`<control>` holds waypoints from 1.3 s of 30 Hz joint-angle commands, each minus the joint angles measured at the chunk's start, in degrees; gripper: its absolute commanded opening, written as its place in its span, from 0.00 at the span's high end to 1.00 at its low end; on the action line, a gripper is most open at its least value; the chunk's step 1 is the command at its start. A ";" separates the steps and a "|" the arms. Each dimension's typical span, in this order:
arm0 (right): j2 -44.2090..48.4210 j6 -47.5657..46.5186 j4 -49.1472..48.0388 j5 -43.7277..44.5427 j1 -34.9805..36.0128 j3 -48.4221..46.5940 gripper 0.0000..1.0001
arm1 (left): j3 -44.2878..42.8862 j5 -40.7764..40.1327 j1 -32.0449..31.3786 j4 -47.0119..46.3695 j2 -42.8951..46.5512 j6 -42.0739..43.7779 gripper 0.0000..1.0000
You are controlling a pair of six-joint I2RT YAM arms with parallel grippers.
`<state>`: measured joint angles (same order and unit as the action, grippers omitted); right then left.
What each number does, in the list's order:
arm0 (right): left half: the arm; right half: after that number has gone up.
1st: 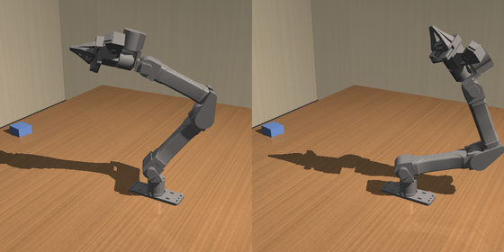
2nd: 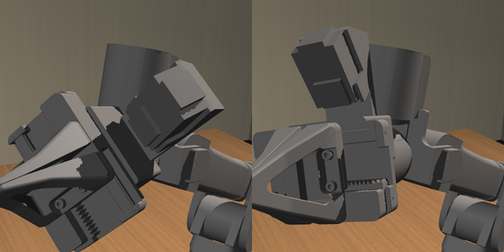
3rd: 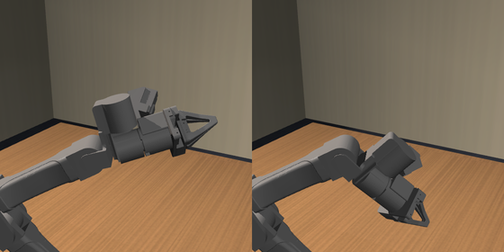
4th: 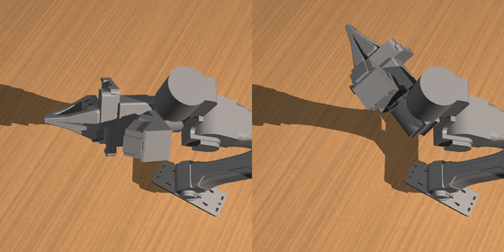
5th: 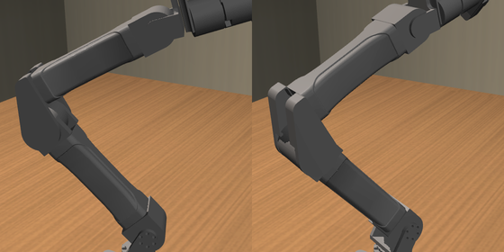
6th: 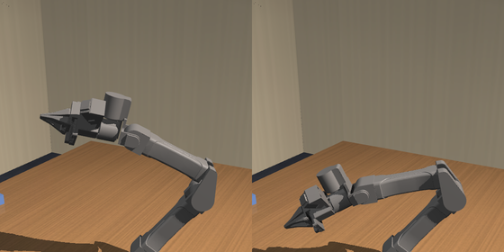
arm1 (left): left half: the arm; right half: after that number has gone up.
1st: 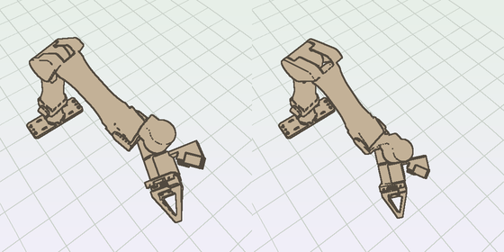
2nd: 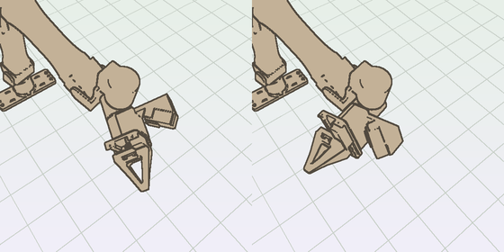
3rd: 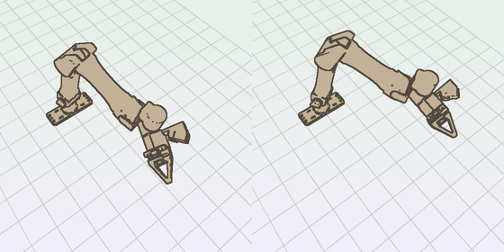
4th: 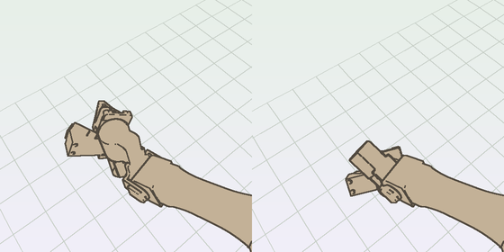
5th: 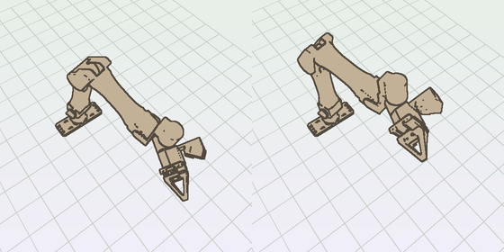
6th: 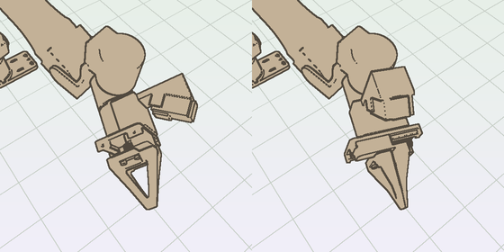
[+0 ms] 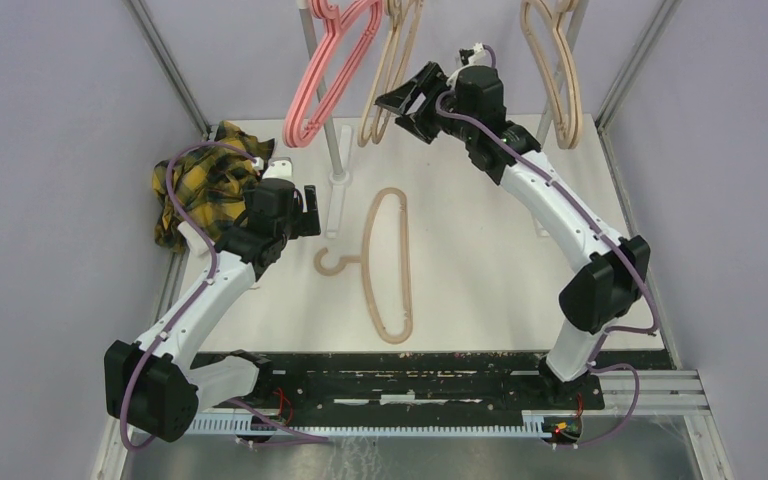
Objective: Organize the hangers
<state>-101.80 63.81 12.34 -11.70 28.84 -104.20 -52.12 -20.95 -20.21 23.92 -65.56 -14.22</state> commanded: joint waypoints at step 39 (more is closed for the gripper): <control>-0.76 -33.27 11.85 28.12 33.78 32.36 0.16 | -0.60 -0.73 0.78 -1.34 -1.04 1.01 0.01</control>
<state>-97.76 31.16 28.34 14.13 62.41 -66.94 -52.12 -21.39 -19.66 23.94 -67.02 -14.24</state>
